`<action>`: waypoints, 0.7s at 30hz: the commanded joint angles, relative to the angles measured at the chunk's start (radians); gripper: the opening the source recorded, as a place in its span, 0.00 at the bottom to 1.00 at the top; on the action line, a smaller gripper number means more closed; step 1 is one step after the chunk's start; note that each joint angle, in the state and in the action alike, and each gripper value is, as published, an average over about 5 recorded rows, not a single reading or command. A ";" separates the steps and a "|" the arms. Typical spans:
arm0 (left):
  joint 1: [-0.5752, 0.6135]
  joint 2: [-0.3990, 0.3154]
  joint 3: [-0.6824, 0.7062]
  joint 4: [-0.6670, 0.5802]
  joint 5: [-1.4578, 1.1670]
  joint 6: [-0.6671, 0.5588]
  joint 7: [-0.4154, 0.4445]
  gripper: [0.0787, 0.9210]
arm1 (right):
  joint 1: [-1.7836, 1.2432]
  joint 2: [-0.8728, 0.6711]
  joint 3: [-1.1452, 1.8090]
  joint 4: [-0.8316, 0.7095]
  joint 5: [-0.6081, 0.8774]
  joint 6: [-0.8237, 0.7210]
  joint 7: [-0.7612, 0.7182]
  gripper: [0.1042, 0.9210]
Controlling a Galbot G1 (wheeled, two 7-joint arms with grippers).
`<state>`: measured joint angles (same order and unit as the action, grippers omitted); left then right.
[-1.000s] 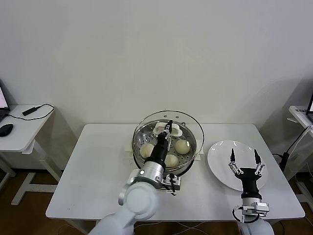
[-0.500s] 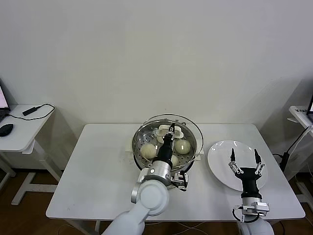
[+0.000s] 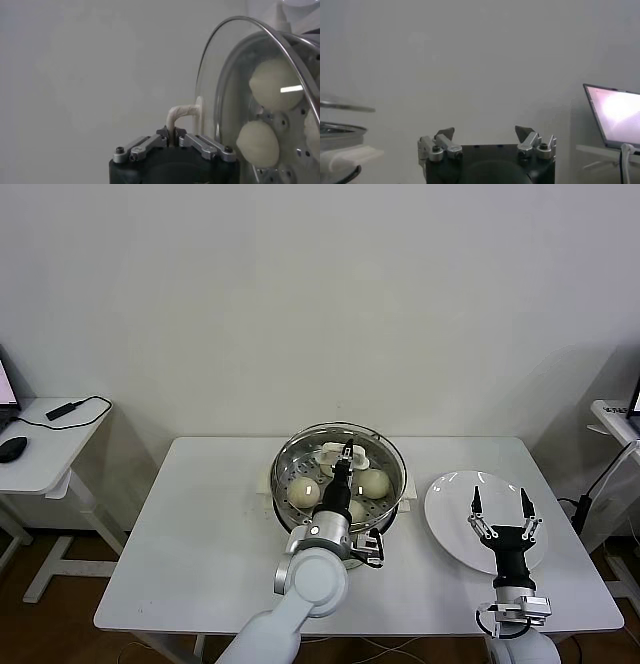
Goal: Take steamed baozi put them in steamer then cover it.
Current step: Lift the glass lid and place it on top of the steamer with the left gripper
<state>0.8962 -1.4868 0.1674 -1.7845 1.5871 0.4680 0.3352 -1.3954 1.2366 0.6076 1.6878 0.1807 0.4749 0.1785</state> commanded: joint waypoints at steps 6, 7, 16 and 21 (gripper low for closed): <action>0.010 -0.008 -0.020 0.029 0.022 -0.011 0.002 0.13 | 0.001 0.002 -0.002 0.000 0.000 0.001 -0.001 0.88; 0.011 -0.008 -0.020 0.029 0.022 -0.011 0.002 0.13 | 0.002 0.003 -0.002 0.001 0.000 0.001 -0.001 0.88; 0.011 -0.008 -0.025 0.037 0.018 -0.016 0.002 0.13 | 0.003 0.004 -0.001 0.003 0.000 0.001 -0.001 0.88; 0.012 -0.009 -0.032 0.043 0.018 -0.020 0.002 0.13 | 0.003 0.005 -0.002 0.005 0.000 0.001 -0.001 0.88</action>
<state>0.9075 -1.4922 0.1415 -1.7475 1.6035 0.4499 0.3368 -1.3929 1.2403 0.6056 1.6916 0.1804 0.4760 0.1771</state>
